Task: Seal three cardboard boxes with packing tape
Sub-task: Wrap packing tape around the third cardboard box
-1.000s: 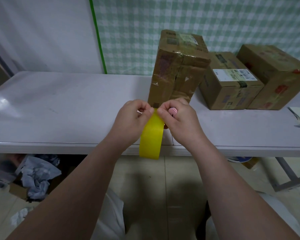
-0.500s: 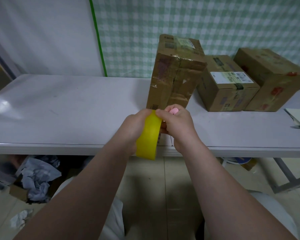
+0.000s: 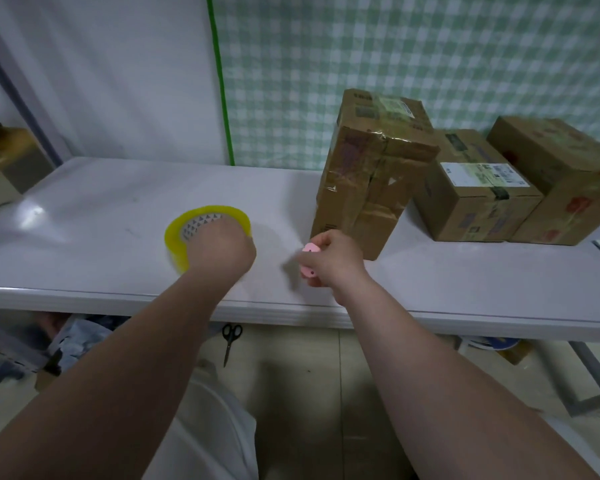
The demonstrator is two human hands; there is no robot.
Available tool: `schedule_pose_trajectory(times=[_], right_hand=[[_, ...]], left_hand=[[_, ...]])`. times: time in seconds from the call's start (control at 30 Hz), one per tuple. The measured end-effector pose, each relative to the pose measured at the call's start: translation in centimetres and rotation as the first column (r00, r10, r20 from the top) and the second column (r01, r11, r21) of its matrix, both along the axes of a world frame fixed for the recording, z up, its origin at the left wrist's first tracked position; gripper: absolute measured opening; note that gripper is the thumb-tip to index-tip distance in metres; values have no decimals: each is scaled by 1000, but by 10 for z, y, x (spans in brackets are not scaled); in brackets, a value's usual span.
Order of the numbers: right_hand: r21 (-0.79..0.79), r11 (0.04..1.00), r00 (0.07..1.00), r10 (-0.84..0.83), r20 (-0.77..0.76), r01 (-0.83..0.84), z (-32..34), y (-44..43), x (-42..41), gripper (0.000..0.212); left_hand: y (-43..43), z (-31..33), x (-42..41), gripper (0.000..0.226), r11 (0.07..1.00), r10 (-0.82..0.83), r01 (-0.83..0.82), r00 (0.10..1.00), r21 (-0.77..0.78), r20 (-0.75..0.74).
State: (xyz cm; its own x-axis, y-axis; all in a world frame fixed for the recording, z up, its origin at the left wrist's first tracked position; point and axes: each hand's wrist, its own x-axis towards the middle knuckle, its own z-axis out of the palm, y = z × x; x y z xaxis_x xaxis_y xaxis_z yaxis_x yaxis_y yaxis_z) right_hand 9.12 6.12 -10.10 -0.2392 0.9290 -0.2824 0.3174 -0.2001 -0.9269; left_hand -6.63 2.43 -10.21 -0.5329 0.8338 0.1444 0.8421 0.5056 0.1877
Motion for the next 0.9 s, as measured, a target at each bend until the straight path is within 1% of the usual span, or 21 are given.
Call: schedule_pose_trajectory(times=[0.1, 0.17, 0.2, 0.27, 0.3, 0.33, 0.37, 0.43, 0.5, 0.53, 0.57, 0.6, 0.67, 0.73, 0.77, 0.8, 0.83, 0.87, 0.9], right_hand=[[-17, 1000, 999, -13, -39, 13, -11, 6, -18, 26], [-28, 1000, 1000, 9, -16, -9, -22, 11, -34, 28], [-21, 999, 999, 35, 5, -35, -24, 11, -41, 35], [-54, 995, 996, 86, 17, -85, -26, 9, -53, 72], [-87, 991, 995, 99, -1, -99, -26, 9, -57, 86], [-105, 988, 994, 110, -16, -111, -25, 8, -60, 92], [-100, 987, 992, 122, -16, -123, -24, 7, -62, 91], [-36, 991, 989, 133, 69, -131, -23, 9, -58, 76], [97, 992, 989, 66, 131, -79, -14, 6, -50, 56], [186, 982, 992, 5, 123, -28, -7, 4, -45, 46], [285, 958, 994, -65, 83, 39, 2, 3, -38, 37], [389, 913, 991, -136, 12, 120, 10, 2, -29, 29], [569, 766, 953, -268, -140, 299, 29, 1, -8, 16], [666, 588, 882, -396, -257, 458, 47, 6, 17, 13], [680, 518, 840, -458, -292, 518, 55, 10, 30, 16], [680, 469, 800, -514, -308, 563, 63, 15, 43, 19], [672, 455, 776, -556, -298, 584, 69, 23, 54, 25], [664, 479, 779, -570, -262, 574, 73, 31, 64, 32], [654, 536, 810, -547, -212, 534, 76, 39, 71, 40]], left_hand=[[0, -13, -15, 21, 998, 23, -24, 1000, -56, -11], [0, -20, -20, 24, 997, 20, -23, 999, -71, -47], [-1, -22, -22, 24, 998, 19, -23, 998, -65, -60], [-1, -25, -25, 25, 999, 14, -17, 998, -45, -67], [-1, -27, -27, 26, 999, 9, -12, 997, -36, -71], [-1, -29, -30, 28, 999, 3, -5, 998, -32, -68], [-1, -29, -32, 27, 1000, -2, 0, 999, -29, -52], [0, -26, -34, 27, 1000, 1, -1, 1000, -9, -7], [2, -16, -29, 39, 1000, -11, 11, 1000, 10, -13], [4, -10, -24, 46, 999, -38, 38, 999, 32, -11], [7, -4, -18, 52, 993, -86, 84, 996, 82, 18], [12, 3, -10, 55, 978, -153, 141, 986, 151, 70], [24, 21, 9, 57, 922, -307, 246, 935, 299, 177], [36, 43, 29, 57, 862, -426, 306, 869, 404, 252], [41, 55, 40, 59, 833, -475, 326, 835, 447, 276], [45, 67, 50, 62, 803, -520, 345, 805, 487, 287], [50, 78, 60, 65, 772, -558, 364, 780, 520, 282], [55, 88, 68, 67, 744, -590, 389, 765, 544, 260], [61, 96, 74, 67, 719, -613, 421, 758, 553, 220]])
